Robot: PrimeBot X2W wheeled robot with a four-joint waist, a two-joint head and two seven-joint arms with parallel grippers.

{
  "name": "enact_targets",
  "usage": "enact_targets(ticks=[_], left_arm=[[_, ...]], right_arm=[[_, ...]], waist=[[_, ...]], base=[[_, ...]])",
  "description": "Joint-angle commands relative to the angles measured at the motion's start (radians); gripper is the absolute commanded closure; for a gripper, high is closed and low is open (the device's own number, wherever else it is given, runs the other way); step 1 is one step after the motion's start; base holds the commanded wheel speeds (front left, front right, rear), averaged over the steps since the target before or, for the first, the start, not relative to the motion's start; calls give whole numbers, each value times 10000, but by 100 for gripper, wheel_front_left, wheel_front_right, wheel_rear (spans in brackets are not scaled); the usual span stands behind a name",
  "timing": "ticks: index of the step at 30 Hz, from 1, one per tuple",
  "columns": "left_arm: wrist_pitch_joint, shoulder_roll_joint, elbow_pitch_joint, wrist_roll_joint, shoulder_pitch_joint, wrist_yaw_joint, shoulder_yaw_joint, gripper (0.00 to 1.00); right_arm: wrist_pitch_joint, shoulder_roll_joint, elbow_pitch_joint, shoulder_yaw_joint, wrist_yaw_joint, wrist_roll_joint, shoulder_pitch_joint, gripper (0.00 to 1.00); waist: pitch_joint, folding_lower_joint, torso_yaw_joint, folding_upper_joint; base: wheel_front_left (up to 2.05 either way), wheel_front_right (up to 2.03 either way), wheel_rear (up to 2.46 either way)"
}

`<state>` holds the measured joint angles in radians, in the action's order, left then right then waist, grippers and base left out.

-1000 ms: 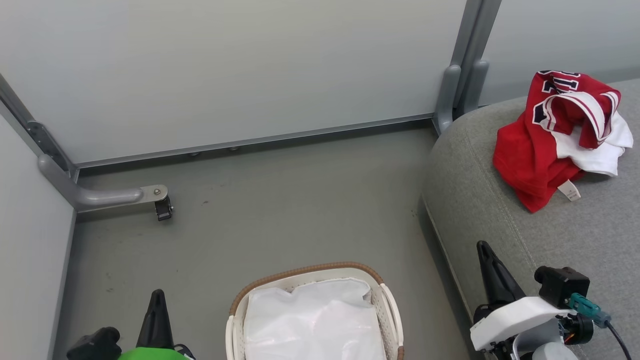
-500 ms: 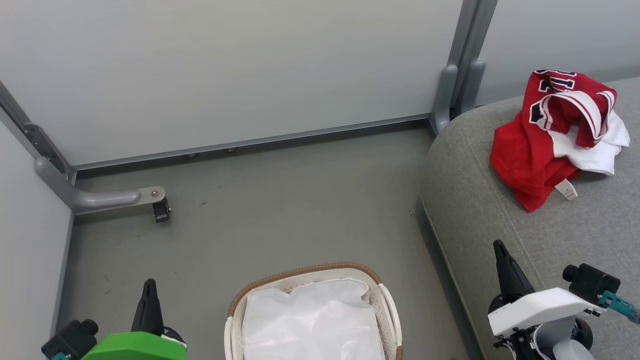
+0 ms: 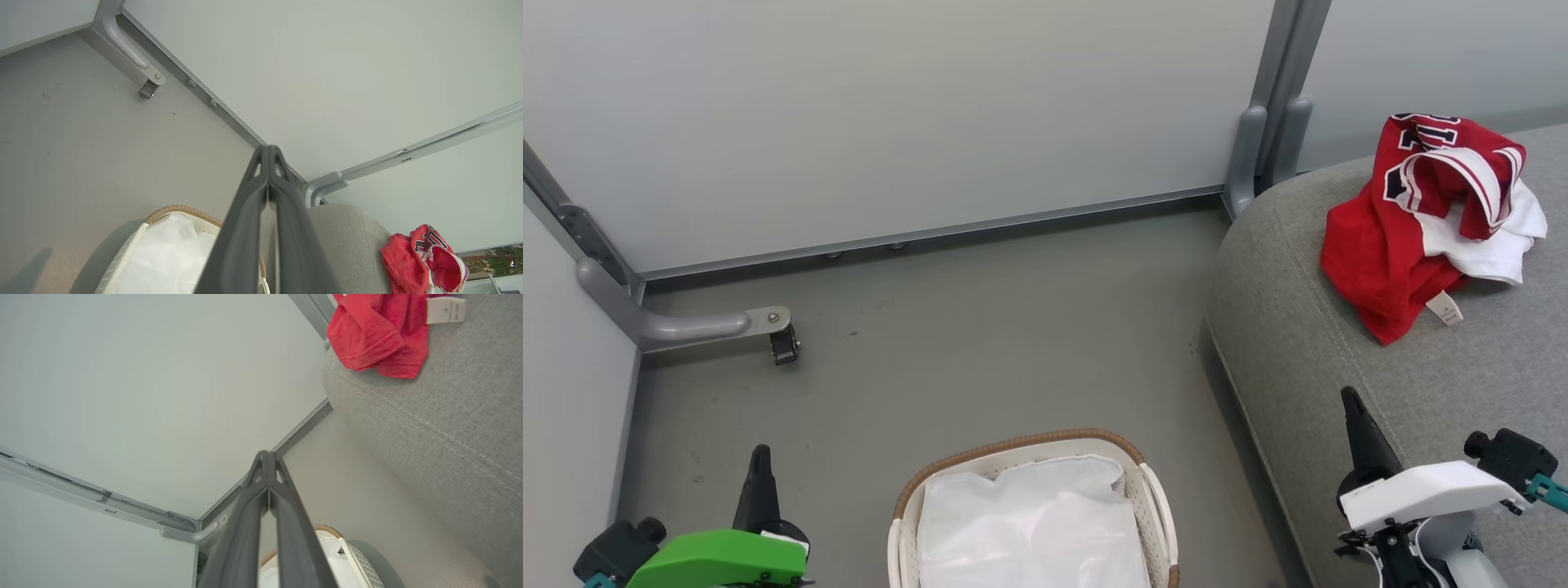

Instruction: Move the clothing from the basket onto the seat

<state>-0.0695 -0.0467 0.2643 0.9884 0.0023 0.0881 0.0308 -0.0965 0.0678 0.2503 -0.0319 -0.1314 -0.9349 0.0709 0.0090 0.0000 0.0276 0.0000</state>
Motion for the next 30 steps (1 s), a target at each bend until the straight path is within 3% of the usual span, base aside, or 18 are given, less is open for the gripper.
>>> enact_targets(ticks=[1, 30], left_arm=[[93, -37, -135, 289, -323, 77, 74, 100], [886, -46, -176, 2995, -723, 247, 433, 100]], right_arm=[[86, 65, -121, 83, 5, -346, 194, 100], [880, 82, -116, 553, 8, -3394, 299, 100]], waist=[[-1, 0, -5, 0], [-23, 0, -106, 0]], base=[[0, 0, 0], [0, 0, 0]])
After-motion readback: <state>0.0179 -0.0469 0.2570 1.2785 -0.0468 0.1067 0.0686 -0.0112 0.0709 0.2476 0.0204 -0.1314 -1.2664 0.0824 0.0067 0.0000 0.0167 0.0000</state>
